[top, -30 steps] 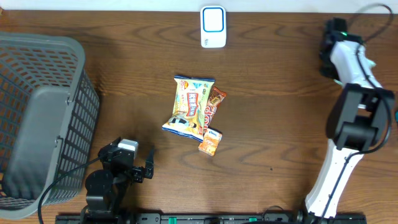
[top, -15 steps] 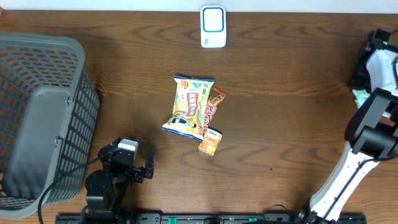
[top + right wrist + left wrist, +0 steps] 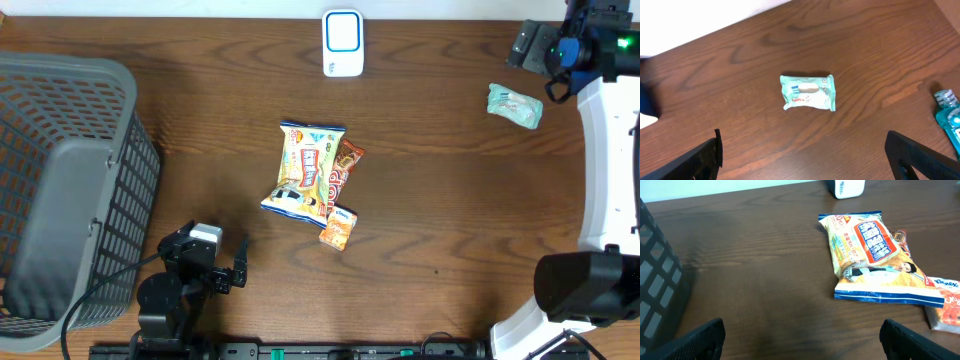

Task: Scan the item barcode
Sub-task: 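Move wipes pack to right edge and release it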

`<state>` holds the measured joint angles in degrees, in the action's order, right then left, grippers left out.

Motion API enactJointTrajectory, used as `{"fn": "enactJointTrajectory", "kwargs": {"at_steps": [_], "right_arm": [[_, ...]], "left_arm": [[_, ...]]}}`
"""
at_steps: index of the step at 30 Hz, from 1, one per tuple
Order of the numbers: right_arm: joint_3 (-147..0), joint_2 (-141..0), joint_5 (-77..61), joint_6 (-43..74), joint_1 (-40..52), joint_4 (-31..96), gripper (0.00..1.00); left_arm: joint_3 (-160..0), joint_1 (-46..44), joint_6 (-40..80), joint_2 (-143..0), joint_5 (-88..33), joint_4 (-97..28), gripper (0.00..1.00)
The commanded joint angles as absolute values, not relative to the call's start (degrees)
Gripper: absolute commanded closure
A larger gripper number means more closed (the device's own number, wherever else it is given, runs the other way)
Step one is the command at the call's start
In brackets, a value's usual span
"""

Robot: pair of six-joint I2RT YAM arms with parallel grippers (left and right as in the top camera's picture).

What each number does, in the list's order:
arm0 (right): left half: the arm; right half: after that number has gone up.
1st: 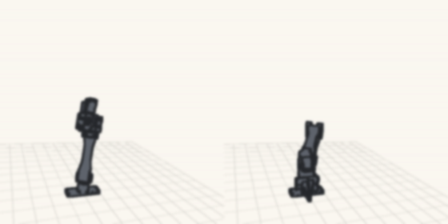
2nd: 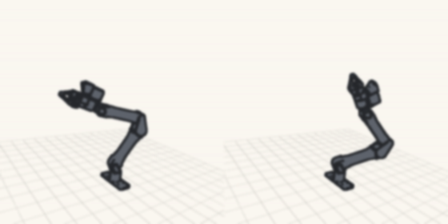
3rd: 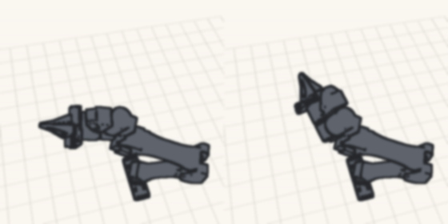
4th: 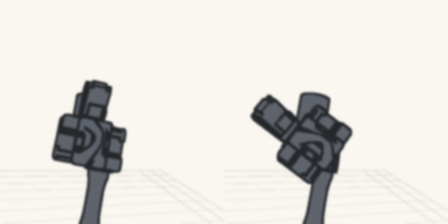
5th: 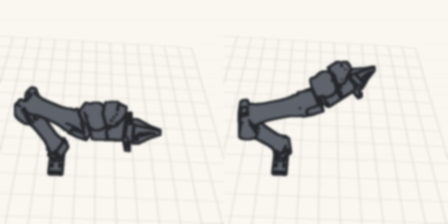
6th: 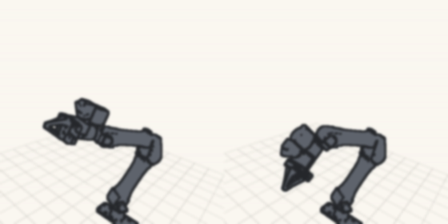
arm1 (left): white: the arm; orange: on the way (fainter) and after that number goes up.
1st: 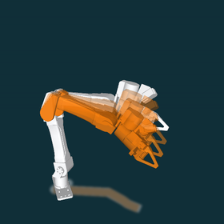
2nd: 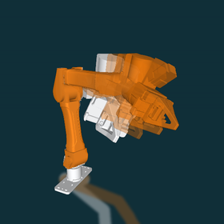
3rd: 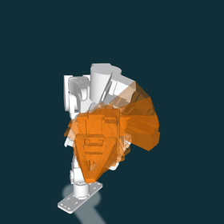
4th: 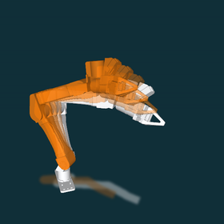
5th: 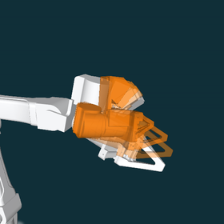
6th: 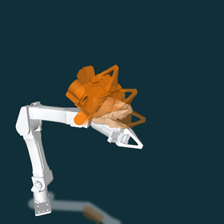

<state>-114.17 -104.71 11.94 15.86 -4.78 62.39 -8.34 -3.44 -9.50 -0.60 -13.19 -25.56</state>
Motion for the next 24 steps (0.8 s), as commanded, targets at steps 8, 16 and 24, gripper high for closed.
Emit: {"fn": "enactJointTrajectory", "kwargs": {"at_steps": [8, 16, 24], "right_arm": [[-105.7, -117.2, 10.3, 11.7, -5.3, 52.4, 0.99], [-105.7, -129.6, 5.5, 10.2, -3.5, 39.5, 0.99], [-105.7, -136.0, 20.1, 12.9, -3.9, 36.7, 0.99]], "left_arm": [[-7.6, -3.6, -10.3, -0.3, -13.0, -26.8, 0.02], [-7.6, -3.6, -10.3, -0.3, -13.0, -26.8, 0.01], [-7.6, -3.6, -10.3, -0.3, -13.0, -26.8, 0.01]]}}
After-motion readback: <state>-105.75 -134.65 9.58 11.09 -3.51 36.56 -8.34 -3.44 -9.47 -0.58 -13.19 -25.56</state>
